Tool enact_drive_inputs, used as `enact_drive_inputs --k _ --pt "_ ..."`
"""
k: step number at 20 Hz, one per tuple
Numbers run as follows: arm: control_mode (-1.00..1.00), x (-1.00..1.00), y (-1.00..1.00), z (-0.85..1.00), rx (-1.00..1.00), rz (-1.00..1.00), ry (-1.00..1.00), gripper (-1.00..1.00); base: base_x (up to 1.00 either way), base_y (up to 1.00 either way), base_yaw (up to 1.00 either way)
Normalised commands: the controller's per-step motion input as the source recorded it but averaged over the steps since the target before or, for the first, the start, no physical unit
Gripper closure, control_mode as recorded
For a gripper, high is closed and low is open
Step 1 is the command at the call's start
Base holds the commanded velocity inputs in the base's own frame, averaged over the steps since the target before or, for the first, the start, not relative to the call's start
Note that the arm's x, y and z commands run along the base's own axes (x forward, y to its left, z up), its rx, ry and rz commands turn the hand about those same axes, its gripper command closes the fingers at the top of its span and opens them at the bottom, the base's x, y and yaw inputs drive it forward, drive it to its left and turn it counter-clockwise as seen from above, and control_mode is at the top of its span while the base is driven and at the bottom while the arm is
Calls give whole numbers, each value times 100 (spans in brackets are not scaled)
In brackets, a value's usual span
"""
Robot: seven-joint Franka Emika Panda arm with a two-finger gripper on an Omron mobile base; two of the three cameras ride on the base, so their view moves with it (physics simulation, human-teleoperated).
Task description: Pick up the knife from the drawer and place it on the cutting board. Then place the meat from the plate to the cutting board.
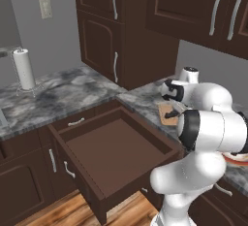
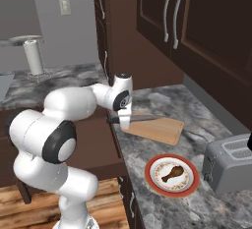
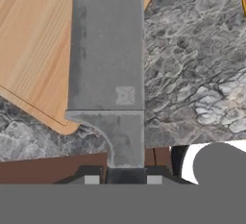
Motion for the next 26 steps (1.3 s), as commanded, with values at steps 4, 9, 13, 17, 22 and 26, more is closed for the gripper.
enact_drive_inputs --k 4,9,13,17,22,26 --pt "-100 39 -25 -19 0 -2 1 100 0 0 0" --pt "-100 44 -18 -23 0 -1 0 100 0 0 0" --pt "-100 48 -3 -22 0 0 1 100 0 0 0" --pt "-100 46 0 -22 0 0 1 100 0 0 0" --pt "-100 41 0 -25 0 0 1 100 0 0 0" --pt "-100 23 0 -27 0 0 0 100 0 0 0"
